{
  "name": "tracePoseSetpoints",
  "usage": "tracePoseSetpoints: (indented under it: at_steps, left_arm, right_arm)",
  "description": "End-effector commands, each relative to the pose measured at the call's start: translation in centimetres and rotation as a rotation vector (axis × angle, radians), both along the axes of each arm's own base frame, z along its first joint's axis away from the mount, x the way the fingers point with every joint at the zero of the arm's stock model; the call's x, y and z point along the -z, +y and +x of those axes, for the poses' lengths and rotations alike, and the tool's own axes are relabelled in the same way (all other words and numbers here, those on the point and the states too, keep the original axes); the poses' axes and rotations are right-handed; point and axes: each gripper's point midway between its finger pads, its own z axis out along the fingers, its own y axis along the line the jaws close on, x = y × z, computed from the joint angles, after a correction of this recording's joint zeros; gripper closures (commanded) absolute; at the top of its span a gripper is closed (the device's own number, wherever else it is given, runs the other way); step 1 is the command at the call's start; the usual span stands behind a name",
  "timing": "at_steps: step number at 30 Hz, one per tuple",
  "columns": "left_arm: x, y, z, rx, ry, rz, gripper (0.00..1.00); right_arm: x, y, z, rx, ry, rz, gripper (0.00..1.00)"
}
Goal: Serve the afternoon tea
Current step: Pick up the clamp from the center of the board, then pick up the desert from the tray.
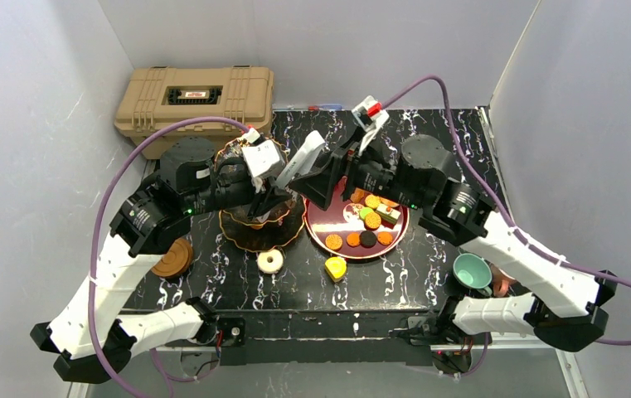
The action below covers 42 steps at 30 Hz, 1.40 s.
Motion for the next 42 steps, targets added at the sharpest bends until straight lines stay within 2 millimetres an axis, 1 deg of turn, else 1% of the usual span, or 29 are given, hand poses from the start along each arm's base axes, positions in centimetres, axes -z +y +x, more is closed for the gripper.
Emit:
tracePoseSetpoints:
  at_steps: [1,3,5,7,12,14,17,23,25,29,30,34,38,39,40,42]
  left_arm:
    - [-2.3,-0.1,-0.9,0.041,-0.048,-0.048,1.0]
    - [-2.4,-0.1,-0.9,0.042,-0.055,-0.049,1.0]
    - [-2.2,0.0,-0.5,0.027,-0.061,-0.041,1.0]
    - [-1.7,0.0,0.0,0.007,-0.064,-0.026,1.0]
    - [-0.5,0.4,1.3,-0.045,-0.081,0.0,1.0]
    - [-0.5,0.6,1.9,-0.075,-0.097,0.005,1.0]
    - [-0.6,0.7,2.4,-0.096,-0.112,0.005,1.0]
    - [-0.7,0.7,3.0,-0.121,-0.117,0.006,1.0]
    - [-0.6,0.6,3.0,-0.118,-0.108,0.003,1.0]
    - [-0.3,0.4,2.9,-0.11,-0.093,0.006,1.0]
    - [-0.3,0.4,2.9,-0.109,-0.09,0.008,0.89]
    - [-0.6,0.5,2.6,-0.105,-0.089,0.009,0.4]
    - [-1.1,0.9,1.7,-0.094,-0.074,0.006,0.12]
    - [-1.1,1.2,1.5,-0.101,-0.066,0.011,0.06]
    - [-1.2,1.5,1.4,-0.106,-0.064,0.012,0.03]
    - [-1.1,2.1,1.2,-0.129,-0.056,0.017,0.02]
  right_arm:
    - [-2.0,2.1,-1.5,-0.194,0.014,0.077,0.02]
    - [-1.7,2.7,-1.0,-0.195,0.021,0.073,0.02]
    - [-1.5,3.3,-0.6,-0.194,0.026,0.077,0.02]
    - [-1.5,3.7,-0.1,-0.183,0.035,0.079,0.02]
    - [-2.4,4.1,0.5,-0.162,0.033,0.112,0.08]
    - [-2.3,4.2,0.9,-0.144,0.045,0.112,0.11]
    - [-1.7,4.2,1.7,-0.101,0.063,0.1,0.2]
    - [-0.2,4.4,3.1,-0.035,0.096,0.067,0.45]
    - [-0.3,4.3,3.3,-0.027,0.094,0.073,0.51]
    - [-0.6,3.9,3.6,0.001,0.077,0.071,0.58]
    - [-0.7,3.6,3.6,0.008,0.07,0.067,0.59]
    - [-0.5,2.6,4.2,0.059,0.039,0.031,0.61]
    - [1.2,1.2,5.5,0.153,0.014,-0.055,0.61]
    - [1.7,0.8,5.8,0.175,0.011,-0.077,0.61]
    - [2.1,0.4,6.0,0.193,0.004,-0.093,0.61]
    - [3.0,-0.2,6.6,0.231,-0.004,-0.128,0.61]
